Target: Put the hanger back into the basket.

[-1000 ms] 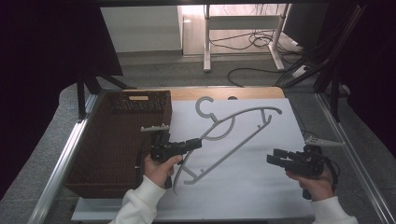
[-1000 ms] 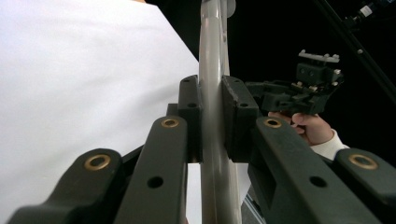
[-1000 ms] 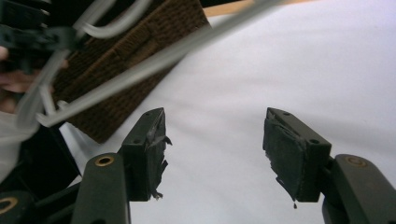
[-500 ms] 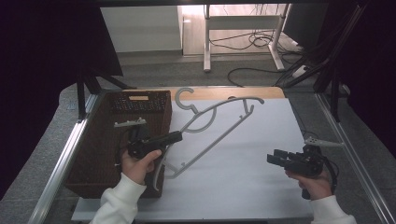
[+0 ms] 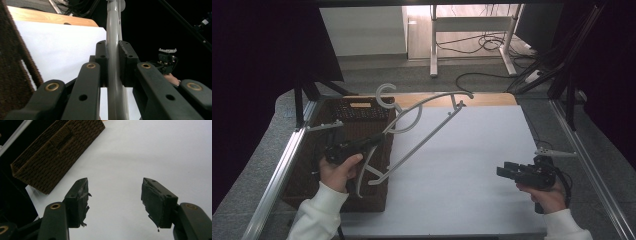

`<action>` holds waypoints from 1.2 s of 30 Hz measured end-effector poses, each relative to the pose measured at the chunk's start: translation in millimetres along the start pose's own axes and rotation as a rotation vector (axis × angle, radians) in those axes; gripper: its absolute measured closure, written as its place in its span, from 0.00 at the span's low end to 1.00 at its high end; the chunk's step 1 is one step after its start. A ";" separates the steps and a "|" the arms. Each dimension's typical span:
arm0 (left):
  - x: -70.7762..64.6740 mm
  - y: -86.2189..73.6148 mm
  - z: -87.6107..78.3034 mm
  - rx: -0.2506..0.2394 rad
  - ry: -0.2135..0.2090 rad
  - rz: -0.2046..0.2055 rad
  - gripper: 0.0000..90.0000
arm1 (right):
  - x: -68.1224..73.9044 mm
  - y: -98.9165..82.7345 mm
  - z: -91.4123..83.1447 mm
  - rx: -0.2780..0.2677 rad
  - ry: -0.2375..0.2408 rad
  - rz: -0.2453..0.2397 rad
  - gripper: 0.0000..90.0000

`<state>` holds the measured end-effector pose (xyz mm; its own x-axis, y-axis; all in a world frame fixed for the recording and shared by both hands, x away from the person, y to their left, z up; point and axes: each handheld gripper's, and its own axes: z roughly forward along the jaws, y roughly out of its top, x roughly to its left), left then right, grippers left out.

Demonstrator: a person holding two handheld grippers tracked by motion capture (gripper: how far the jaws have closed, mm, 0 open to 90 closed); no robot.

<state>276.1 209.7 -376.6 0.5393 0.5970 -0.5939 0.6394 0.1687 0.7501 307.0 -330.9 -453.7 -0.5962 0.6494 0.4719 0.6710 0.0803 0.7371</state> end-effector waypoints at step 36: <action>77.5 3.0 -99.8 -0.086 0.201 0.022 0.89 | -4.7 -3.3 3.0 0.012 -0.032 0.010 0.43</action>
<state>265.2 334.8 -391.3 0.4273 0.7442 -0.5134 0.5751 0.2145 0.7895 308.9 -332.0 -459.8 -0.5749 0.6740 0.4638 0.6823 0.0821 0.7264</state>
